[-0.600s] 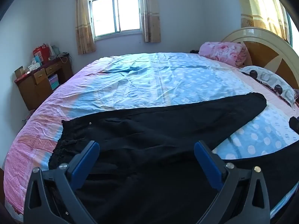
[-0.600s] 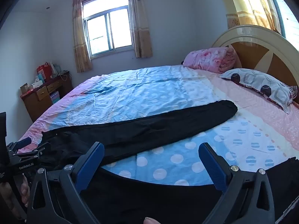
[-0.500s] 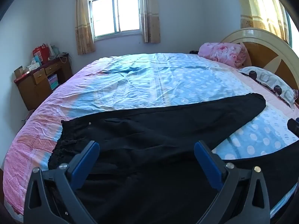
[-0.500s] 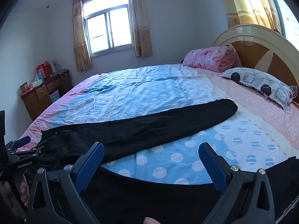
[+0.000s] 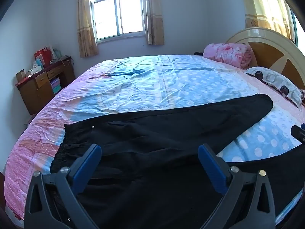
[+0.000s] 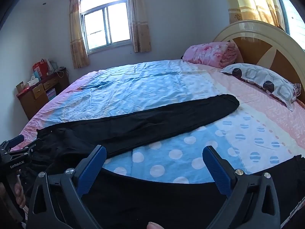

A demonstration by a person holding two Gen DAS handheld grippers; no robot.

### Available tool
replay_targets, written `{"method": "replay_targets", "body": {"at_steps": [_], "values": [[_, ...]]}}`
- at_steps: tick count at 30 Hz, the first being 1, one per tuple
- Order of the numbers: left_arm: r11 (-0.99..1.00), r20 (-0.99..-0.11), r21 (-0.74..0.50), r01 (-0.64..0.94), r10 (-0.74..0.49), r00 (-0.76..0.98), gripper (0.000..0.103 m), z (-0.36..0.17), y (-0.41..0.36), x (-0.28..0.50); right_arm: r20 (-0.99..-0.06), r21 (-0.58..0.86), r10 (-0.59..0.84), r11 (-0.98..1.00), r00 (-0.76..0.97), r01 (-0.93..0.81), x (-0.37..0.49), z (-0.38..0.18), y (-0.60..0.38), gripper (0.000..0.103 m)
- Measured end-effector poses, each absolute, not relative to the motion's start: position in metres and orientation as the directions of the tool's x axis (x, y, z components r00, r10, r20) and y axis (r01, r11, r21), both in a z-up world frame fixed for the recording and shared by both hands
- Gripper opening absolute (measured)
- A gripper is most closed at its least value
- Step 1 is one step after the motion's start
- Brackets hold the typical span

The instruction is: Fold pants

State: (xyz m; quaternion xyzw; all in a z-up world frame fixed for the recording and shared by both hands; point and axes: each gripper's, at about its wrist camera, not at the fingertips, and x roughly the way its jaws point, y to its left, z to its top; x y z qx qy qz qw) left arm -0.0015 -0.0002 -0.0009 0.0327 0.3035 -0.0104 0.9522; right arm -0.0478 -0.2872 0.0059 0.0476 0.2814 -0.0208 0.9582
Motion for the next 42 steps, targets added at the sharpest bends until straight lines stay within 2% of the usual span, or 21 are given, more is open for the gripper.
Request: {"method": "replay_targets", "body": {"at_steps": [42], "values": [[0.998, -0.570, 0.046, 0.044, -0.010, 0.821, 0.103, -0.0023, 0.0013, -0.0035, -0.570, 0.079, -0.018, 0.994, 0.821, 0.077, -0.0458, -0.0034, -0.2852, 0.102]]}}
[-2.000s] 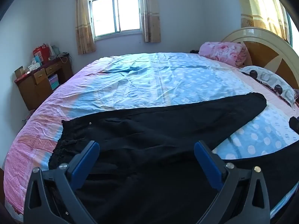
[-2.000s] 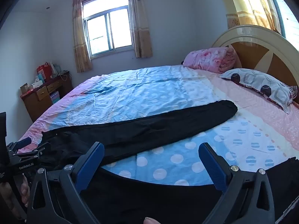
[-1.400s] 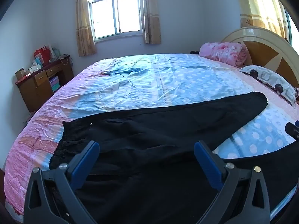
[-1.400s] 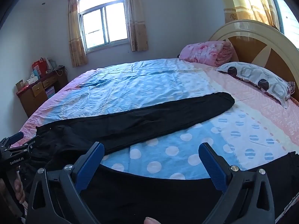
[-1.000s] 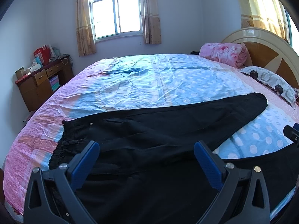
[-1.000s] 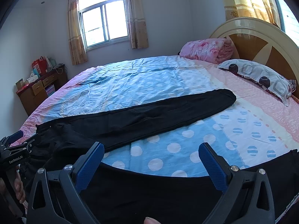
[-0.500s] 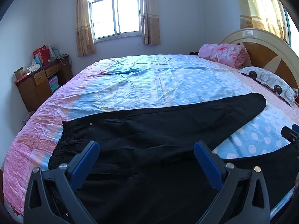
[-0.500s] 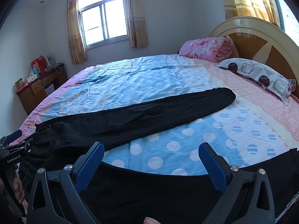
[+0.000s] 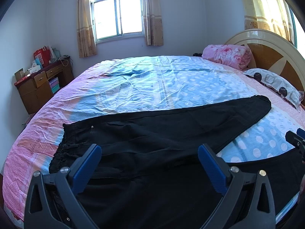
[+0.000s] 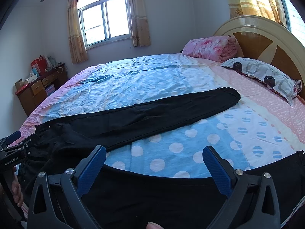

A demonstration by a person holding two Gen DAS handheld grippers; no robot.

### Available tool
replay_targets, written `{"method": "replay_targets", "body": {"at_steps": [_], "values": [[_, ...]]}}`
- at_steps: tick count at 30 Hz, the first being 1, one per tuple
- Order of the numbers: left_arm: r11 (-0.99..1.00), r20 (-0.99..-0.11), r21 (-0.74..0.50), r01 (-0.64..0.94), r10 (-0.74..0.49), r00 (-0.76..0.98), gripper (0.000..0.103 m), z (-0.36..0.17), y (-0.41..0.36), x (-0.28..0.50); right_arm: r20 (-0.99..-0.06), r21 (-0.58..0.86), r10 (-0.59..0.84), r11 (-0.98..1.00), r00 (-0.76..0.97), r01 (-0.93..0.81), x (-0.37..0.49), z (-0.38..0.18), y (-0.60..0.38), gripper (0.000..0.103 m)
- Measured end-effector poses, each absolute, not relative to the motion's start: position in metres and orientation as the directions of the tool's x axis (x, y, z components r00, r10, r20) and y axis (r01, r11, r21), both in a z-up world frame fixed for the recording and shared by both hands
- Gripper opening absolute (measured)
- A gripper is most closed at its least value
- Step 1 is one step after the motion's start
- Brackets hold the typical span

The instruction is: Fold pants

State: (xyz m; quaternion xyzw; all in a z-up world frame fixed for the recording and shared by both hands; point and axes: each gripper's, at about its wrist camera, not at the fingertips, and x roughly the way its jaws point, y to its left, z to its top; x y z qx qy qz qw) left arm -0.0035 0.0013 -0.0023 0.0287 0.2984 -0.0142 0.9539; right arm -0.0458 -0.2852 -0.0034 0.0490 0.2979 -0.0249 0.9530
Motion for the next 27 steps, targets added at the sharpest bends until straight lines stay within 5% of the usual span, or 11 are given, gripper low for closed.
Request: {"method": "replay_targets", "body": {"at_steps": [27], "values": [[0.998, -0.593, 0.046, 0.050, -0.013, 0.805, 0.103, -0.0108, 0.0015, 0.0044, -0.591, 0.082, -0.020, 0.993, 0.807, 0.085, -0.0371, -0.0135, -0.2918, 0.102]]}}
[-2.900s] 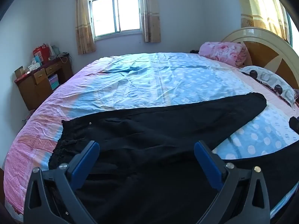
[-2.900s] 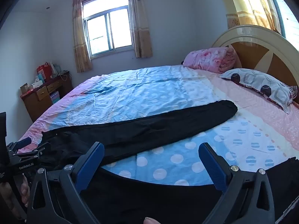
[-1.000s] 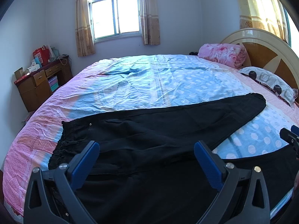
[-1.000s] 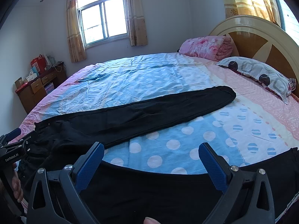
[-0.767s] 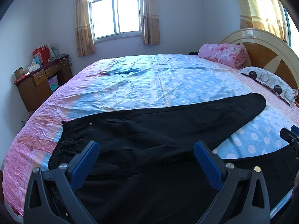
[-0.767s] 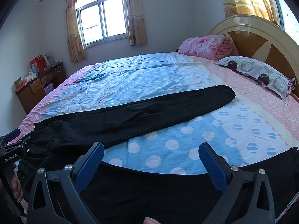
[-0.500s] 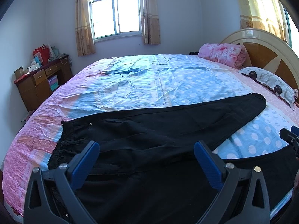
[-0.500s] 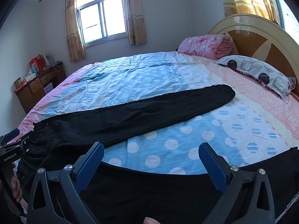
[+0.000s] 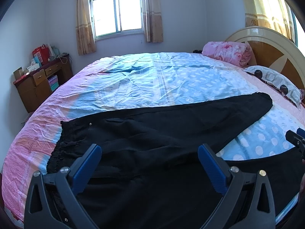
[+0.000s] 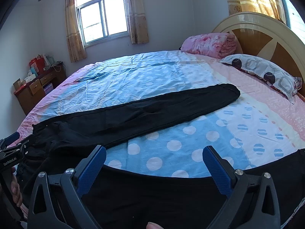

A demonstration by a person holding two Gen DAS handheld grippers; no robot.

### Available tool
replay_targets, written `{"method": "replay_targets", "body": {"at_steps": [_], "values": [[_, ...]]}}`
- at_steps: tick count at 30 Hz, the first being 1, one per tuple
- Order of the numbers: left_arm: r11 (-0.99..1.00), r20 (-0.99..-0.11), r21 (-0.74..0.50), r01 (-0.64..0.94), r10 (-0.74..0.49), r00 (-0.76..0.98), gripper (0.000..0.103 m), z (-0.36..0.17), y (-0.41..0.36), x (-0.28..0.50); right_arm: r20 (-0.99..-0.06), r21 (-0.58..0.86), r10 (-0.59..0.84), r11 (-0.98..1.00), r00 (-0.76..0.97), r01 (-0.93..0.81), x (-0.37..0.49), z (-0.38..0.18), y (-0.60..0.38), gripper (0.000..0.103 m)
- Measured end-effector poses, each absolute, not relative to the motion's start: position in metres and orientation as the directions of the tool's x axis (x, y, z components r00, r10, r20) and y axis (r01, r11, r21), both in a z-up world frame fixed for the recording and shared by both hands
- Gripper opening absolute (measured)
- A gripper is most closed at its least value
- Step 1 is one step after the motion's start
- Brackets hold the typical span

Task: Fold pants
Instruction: 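Grasp the pants waistband with the left tool while the right tool grasps the striped cuff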

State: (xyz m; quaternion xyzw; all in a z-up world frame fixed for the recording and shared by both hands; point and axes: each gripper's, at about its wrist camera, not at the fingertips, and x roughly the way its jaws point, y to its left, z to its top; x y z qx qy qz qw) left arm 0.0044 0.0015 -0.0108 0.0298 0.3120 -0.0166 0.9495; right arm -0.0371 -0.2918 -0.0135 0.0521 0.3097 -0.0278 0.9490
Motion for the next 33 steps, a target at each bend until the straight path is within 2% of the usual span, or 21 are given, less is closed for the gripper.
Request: {"method": "replay_targets", "body": {"at_steps": [7, 12, 20, 21, 23, 26, 33], "values": [[0.997, -0.631, 0.051, 0.064, -0.018, 0.775, 0.103, -0.017, 0.012, 0.023, -0.607, 0.051, -0.032, 0.996, 0.794, 0.079, -0.024, -0.013, -0.300, 0.102], [0.987, -0.648, 0.159, -0.013, 0.114, 0.753, 0.103, -0.021, 0.063, 0.056, -0.635, 0.059, -0.017, 0.996, 0.772, 0.071, 0.010, 0.002, -0.348, 0.102], [0.962, -0.697, 0.213, -0.171, 0.273, 0.664, 0.102, -0.037, 0.180, 0.118, -0.719, 0.119, -0.106, 0.955, 0.686, 0.273, 0.124, 0.007, -0.496, 0.102], [0.962, -0.710, 0.200, -0.184, 0.272, 0.649, 0.101, -0.041, 0.191, 0.125, -0.726, 0.121, -0.116, 0.948, 0.677, 0.293, 0.139, 0.005, -0.511, 0.102], [0.965, -0.743, 0.160, -0.209, 0.257, 0.618, 0.092, -0.051, 0.213, 0.142, -0.743, 0.119, -0.141, 0.934, 0.654, 0.337, 0.168, -0.002, -0.539, 0.099], [0.966, -0.783, 0.117, -0.233, 0.234, 0.576, 0.091, -0.064, 0.230, 0.158, -0.762, 0.121, -0.160, 0.917, 0.628, 0.380, 0.203, -0.015, -0.573, 0.090], [0.970, -0.835, 0.057, -0.235, 0.175, 0.521, 0.090, -0.091, 0.241, 0.192, -0.801, 0.072, -0.196, 0.907, 0.565, 0.416, 0.258, -0.047, -0.601, 0.090]]}}
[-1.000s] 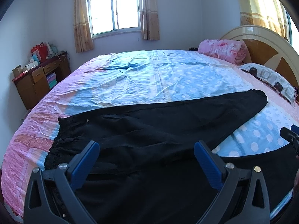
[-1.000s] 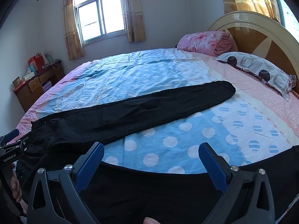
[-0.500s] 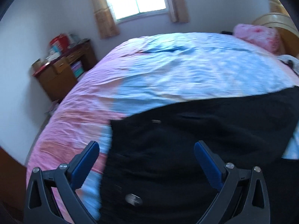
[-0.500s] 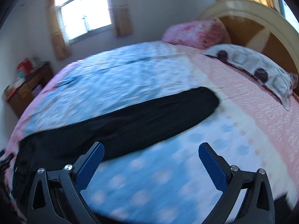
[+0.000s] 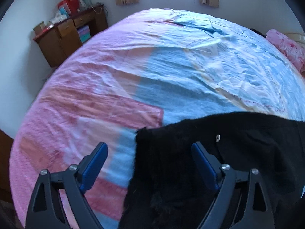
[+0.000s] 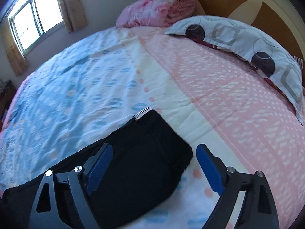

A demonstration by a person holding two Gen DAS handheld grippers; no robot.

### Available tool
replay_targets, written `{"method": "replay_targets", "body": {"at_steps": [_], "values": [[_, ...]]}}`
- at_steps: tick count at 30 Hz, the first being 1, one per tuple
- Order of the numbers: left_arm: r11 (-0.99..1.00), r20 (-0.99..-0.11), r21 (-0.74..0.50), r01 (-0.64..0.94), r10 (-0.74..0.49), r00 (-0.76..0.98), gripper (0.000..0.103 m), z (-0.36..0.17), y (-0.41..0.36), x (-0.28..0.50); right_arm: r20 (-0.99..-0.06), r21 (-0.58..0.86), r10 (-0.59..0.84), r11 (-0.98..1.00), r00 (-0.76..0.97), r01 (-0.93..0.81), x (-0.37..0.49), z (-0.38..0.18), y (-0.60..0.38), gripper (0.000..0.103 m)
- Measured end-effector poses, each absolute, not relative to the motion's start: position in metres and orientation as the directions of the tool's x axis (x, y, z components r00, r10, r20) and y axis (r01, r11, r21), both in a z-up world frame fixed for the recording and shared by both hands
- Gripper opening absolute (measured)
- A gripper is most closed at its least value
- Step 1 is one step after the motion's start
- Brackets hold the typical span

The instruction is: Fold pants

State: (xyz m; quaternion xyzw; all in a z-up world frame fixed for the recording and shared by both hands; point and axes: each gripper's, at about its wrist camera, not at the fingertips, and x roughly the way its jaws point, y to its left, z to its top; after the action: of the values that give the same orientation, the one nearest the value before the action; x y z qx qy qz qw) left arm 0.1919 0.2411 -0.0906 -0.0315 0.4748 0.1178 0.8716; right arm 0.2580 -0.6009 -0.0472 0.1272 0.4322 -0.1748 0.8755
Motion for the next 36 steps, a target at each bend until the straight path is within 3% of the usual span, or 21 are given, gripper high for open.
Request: {"method": "replay_targets", "body": {"at_steps": [3, 5, 8, 14, 21, 23, 24, 25, 26, 28, 29, 36], "values": [[0.979, -0.847, 0.030, -0.204, 0.133, 0.515, 0.080, -0.095, 0.238, 0.208, -0.812, 0.065, -0.193, 0.908, 0.551, 0.415, 0.275, -0.056, -0.606, 0.090], [0.985, -0.860, 0.006, -0.170, 0.092, 0.503, 0.066, -0.098, 0.234, 0.216, -0.819, 0.053, -0.193, 0.912, 0.540, 0.406, 0.284, -0.058, -0.606, 0.090], [0.990, -0.866, 0.019, -0.140, 0.087, 0.493, 0.060, -0.103, 0.231, 0.220, -0.828, 0.046, -0.184, 0.919, 0.530, 0.391, 0.298, -0.057, -0.610, 0.090], [0.992, -0.848, -0.091, -0.091, -0.029, 0.530, 0.056, -0.103, 0.246, 0.213, -0.842, 0.011, -0.184, 0.934, 0.507, 0.358, 0.318, -0.049, -0.627, 0.090], [0.998, -0.860, -0.024, -0.061, 0.010, 0.511, 0.056, -0.105, 0.238, 0.220, -0.892, 0.091, -0.072, 0.938, 0.446, 0.334, 0.339, -0.073, -0.638, 0.079], [0.999, -0.863, -0.009, -0.051, 0.018, 0.504, 0.056, -0.105, 0.236, 0.223, -0.912, 0.085, -0.060, 0.940, 0.407, 0.330, 0.348, -0.086, -0.634, 0.067], [0.998, -0.864, -0.013, -0.056, 0.017, 0.504, 0.054, -0.105, 0.237, 0.224, -0.913, 0.074, -0.068, 0.942, 0.402, 0.327, 0.350, -0.089, -0.632, 0.067], [0.998, -0.862, -0.016, -0.056, 0.015, 0.507, 0.044, -0.105, 0.236, 0.225, -0.906, 0.054, -0.089, 0.946, 0.415, 0.319, 0.352, -0.089, -0.629, 0.058], [0.999, -0.858, -0.031, -0.039, -0.007, 0.514, 0.028, -0.104, 0.234, 0.226, -0.902, 0.056, -0.081, 0.952, 0.425, 0.300, 0.354, -0.088, -0.626, 0.039], [1.000, -0.855, -0.019, -0.009, -0.012, 0.519, 0.024, -0.102, 0.228, 0.225, -0.900, 0.098, -0.050, 0.945, 0.433, 0.312, 0.354, -0.085, -0.626, 0.027], [1.000, -0.853, 0.000, 0.001, 0.000, 0.522, 0.022, -0.101, 0.224, 0.223, -0.899, 0.105, -0.047, 0.943, 0.435, 0.317, 0.353, -0.083, -0.625, 0.011], [0.998, -0.777, -0.070, 0.001, -0.055, 0.627, 0.021, -0.057, 0.233, 0.195, -0.841, 0.126, -0.040, 0.955, 0.540, 0.268, 0.292, -0.028, -0.615, 0.011]]}}
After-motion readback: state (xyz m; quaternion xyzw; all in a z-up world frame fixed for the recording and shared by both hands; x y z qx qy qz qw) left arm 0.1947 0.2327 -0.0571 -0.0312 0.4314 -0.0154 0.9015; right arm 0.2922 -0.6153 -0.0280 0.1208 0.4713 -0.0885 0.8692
